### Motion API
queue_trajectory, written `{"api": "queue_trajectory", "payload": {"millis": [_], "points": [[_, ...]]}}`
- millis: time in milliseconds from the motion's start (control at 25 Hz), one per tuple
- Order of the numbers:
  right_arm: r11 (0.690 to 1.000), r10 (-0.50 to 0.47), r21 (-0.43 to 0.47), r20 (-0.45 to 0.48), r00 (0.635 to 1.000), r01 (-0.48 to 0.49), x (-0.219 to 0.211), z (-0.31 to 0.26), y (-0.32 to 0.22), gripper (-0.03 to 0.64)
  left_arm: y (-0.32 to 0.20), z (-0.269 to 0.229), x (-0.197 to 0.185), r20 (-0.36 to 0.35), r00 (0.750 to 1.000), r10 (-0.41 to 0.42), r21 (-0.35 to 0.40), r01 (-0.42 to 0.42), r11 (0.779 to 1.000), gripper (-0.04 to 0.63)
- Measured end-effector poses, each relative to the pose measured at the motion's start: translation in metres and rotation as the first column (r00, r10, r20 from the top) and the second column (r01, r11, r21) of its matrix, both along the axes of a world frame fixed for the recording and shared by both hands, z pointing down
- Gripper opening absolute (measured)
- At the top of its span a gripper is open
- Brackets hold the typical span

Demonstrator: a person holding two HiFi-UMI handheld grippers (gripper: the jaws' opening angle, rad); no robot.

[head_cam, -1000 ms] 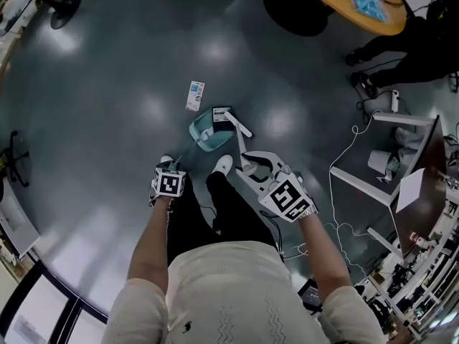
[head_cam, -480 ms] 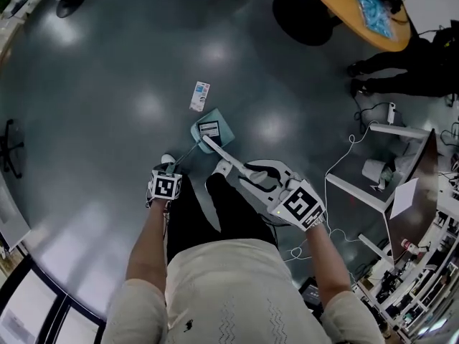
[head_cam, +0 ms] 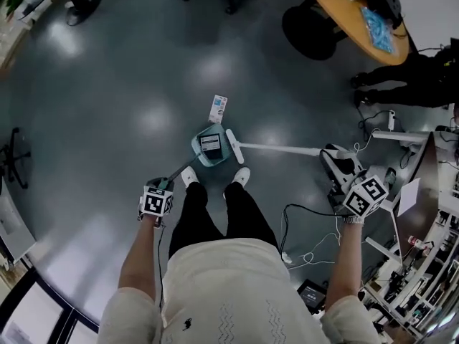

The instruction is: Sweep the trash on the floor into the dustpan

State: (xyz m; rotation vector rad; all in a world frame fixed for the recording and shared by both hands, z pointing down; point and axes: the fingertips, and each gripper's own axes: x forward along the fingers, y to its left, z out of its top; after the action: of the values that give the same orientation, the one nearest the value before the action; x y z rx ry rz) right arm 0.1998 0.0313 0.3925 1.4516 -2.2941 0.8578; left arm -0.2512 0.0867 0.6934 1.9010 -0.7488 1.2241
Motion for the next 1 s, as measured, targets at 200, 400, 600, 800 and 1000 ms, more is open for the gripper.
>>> {"api": "queue_trajectory", "payload": {"millis": [200,400,600,800,1000], "points": [[0.989,0.139,0.055,-0.083,0.987,-0.135,0.026,-0.018,-0.036,0.122,-0.018,-0.009,-0.056,0.059,0.997,0.04,0.02,-0.042,0.999,0.091],[0.977,0.196,0.127,-0.206,0.959,-0.173,0.036,-0.005,-0.09,0.12,-0.033,-0.001,-0.082,0.128,0.992,-0.002,0.03,-0.002,1.0,0.091],[0.995,0.039,0.096,-0.337,0.941,-0.006,0.016,0.055,-0.147,0.12,-0.052,0.007,-0.076,0.143,0.987,-0.076,0.028,0.072,0.997,0.091],[0.98,-0.171,0.032,-0.384,0.907,0.198,-0.04,0.117,-0.166,0.12,-0.065,0.019,-0.054,0.151,0.981,-0.124,0.009,0.125,0.992,0.091],[0.951,-0.291,0.008,-0.314,0.904,0.309,-0.1,0.134,-0.163,0.121,-0.079,0.028,-0.028,0.14,0.979,-0.148,0.014,0.148,0.989,0.091]]}}
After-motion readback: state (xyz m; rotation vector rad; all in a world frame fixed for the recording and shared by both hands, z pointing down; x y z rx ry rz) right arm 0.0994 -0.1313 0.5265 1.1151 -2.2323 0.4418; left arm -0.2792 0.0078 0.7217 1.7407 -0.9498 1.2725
